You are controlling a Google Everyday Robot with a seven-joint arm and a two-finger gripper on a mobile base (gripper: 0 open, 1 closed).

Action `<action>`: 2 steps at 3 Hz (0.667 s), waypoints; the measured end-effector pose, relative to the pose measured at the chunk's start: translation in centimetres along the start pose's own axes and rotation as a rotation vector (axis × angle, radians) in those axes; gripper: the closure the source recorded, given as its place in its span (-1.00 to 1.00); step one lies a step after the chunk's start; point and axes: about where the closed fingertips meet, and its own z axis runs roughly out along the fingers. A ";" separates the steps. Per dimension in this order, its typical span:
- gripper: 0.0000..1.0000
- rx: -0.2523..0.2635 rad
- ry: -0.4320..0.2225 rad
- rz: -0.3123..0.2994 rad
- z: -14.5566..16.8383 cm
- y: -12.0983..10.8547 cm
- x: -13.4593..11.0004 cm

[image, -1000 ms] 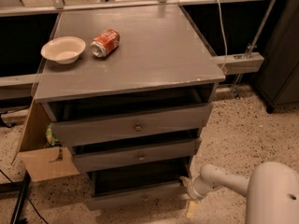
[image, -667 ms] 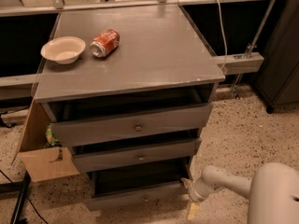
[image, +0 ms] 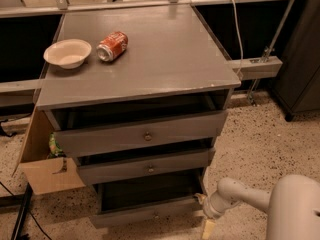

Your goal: Open bottom drawer

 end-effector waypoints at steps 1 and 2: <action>-1.00 -0.024 -0.006 0.014 -0.2 0.5 0.1; -1.00 -0.039 -0.008 0.027 -0.4 0.8 0.1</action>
Offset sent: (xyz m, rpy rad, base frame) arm -0.0325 -0.0119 0.0135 0.0207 0.1988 -0.0064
